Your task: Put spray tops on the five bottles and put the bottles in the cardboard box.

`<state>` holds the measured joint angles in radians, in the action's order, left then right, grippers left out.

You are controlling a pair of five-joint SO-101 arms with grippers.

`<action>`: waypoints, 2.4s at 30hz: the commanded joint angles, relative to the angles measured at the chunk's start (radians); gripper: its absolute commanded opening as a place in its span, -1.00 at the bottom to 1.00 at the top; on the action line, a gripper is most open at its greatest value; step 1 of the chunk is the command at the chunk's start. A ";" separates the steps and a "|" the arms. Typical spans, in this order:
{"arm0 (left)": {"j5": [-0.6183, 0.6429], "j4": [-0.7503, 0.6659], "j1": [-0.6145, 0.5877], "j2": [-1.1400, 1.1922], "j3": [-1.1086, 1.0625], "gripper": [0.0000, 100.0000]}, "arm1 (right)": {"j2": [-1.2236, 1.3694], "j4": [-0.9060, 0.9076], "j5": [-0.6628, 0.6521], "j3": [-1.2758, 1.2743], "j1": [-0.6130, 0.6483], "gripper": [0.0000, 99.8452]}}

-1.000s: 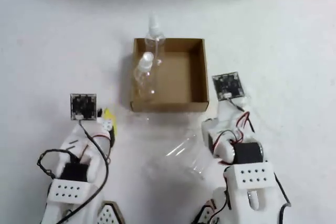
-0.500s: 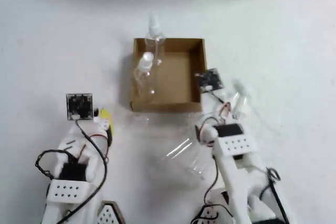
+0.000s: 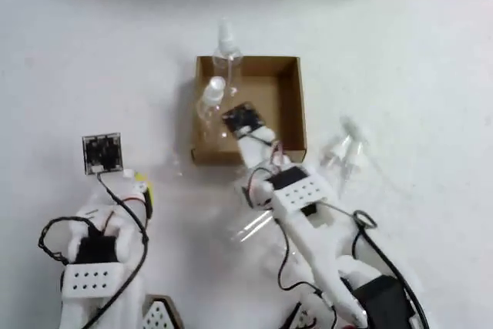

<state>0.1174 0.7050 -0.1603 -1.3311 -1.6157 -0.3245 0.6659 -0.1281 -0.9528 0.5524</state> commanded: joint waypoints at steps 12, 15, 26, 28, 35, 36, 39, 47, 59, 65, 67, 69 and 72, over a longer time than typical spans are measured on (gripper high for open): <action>0.044 0.011 -0.068 -0.012 0.109 -0.87 | 0.005 -0.157 0.203 0.169 0.354 -0.97; 0.044 0.011 -0.068 -0.010 0.110 -0.87 | 0.002 -0.131 0.204 0.157 0.331 -0.97; 0.092 0.086 -0.054 0.239 0.273 -0.87 | -0.193 0.237 0.035 0.146 0.087 -0.96; 0.094 0.089 -0.035 0.386 0.342 -0.87 | -0.226 0.255 -0.048 0.140 0.038 -0.96; 0.210 0.152 -0.024 0.842 0.632 -0.87 | -0.196 0.079 -0.069 0.051 -0.015 -0.96; 0.233 0.196 -0.024 0.880 0.683 -0.87 | -0.183 0.070 -0.069 0.051 -0.015 -0.96; 0.290 0.354 -0.015 0.949 0.829 -0.87 | -0.143 0.067 -0.069 0.068 -0.015 -0.96; 0.442 0.675 0.087 0.966 1.137 -0.87 | -0.082 0.067 -0.069 0.094 -0.015 -0.96; 0.571 0.687 0.107 0.972 1.247 -0.36 | -0.074 0.068 -0.069 0.094 -0.015 -0.96; 0.601 0.655 0.102 1.061 1.255 -0.46 | -0.073 0.068 -0.069 0.094 -0.015 -0.96; 0.629 0.643 0.102 1.124 1.267 -0.45 | -0.073 0.068 -0.069 0.094 -0.016 -0.96; 0.663 0.643 0.102 1.191 1.297 -0.43 | -0.073 0.068 -0.069 0.094 -0.016 -0.96; 0.727 0.641 0.102 1.296 1.323 -0.34 | -0.073 0.067 -0.069 0.094 -0.016 -0.96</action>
<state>0.7679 1.3894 -0.0667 -0.1327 -0.3728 -0.3951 0.7488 -0.1895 -0.9083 0.5493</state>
